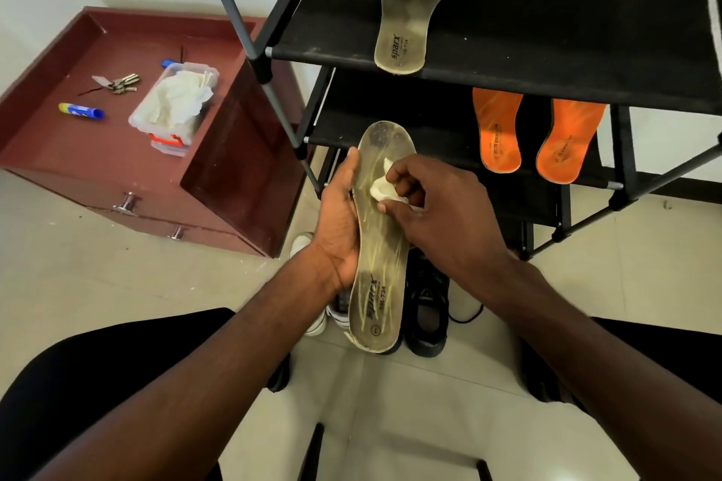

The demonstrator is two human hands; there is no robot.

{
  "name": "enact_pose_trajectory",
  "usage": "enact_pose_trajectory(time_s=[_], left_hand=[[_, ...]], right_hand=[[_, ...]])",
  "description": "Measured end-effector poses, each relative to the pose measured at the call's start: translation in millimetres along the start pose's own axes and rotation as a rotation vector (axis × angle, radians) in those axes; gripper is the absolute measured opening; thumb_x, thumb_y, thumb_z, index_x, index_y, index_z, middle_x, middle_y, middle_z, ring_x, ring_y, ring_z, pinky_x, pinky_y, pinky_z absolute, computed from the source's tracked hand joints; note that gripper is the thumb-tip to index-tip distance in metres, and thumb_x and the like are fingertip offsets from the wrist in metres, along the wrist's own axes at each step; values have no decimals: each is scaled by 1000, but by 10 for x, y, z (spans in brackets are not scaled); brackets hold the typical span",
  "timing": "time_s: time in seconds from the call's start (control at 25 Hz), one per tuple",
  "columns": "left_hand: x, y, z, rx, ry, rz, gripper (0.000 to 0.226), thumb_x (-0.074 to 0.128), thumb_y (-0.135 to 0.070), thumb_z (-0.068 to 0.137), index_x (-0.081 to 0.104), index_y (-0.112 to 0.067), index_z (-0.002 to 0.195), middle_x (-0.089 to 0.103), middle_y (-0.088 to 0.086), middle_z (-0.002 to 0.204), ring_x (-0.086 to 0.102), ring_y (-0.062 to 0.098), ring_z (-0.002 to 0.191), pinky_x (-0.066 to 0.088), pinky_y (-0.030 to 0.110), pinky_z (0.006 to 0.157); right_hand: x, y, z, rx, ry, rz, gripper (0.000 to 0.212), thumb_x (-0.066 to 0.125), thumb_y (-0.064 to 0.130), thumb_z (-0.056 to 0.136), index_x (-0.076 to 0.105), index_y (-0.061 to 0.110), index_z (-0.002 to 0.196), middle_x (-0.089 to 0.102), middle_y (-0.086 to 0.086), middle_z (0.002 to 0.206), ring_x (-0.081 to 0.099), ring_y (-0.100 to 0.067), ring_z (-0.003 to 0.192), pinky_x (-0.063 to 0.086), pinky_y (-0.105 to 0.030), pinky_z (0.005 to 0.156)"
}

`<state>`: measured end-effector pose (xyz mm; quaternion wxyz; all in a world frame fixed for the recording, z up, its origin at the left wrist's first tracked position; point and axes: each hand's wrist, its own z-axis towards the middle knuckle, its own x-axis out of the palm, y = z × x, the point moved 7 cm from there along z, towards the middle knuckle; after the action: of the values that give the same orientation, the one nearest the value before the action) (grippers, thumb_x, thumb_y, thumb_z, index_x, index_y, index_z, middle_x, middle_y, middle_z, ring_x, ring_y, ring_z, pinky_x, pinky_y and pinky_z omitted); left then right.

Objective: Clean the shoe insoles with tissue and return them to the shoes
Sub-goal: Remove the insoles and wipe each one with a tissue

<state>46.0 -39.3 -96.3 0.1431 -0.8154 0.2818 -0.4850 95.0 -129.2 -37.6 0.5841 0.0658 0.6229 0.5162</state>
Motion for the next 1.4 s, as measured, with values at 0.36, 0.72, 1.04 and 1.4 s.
enact_pose_trajectory(time_s=[0.36,0.72,1.04,1.4], left_hand=[[-76,-1,56,-13,41,-49,58,51,-53,99,66,-6,127,65,12,116,64,26,105,42,42,112],[-81,-63,9,-43,113,-7,72,46,-55,104,46,-3,154,58,19,133,59,32,120,42,46,114],[-183,-121,83,1,4,-17,72,44,-55,104,50,-1,151,56,23,140,51,36,131,35,48,122],[-141,-107,21,-19,-22,13,71,46,-56,102,54,-1,148,62,22,135,65,33,117,50,45,108]], right_hand=[[-129,33,134,-3,-85,-187,19,77,19,89,75,18,107,64,6,101,62,-13,90,57,-37,76],[83,-143,87,298,37,363,9,78,15,91,77,21,97,75,8,87,72,-5,84,58,-23,76],[106,-262,74,594,174,828,32,62,-4,95,74,20,112,79,1,101,76,-14,94,58,-25,68],[35,-198,100,277,86,226,35,83,15,84,71,30,114,72,15,103,68,2,95,56,-13,76]])
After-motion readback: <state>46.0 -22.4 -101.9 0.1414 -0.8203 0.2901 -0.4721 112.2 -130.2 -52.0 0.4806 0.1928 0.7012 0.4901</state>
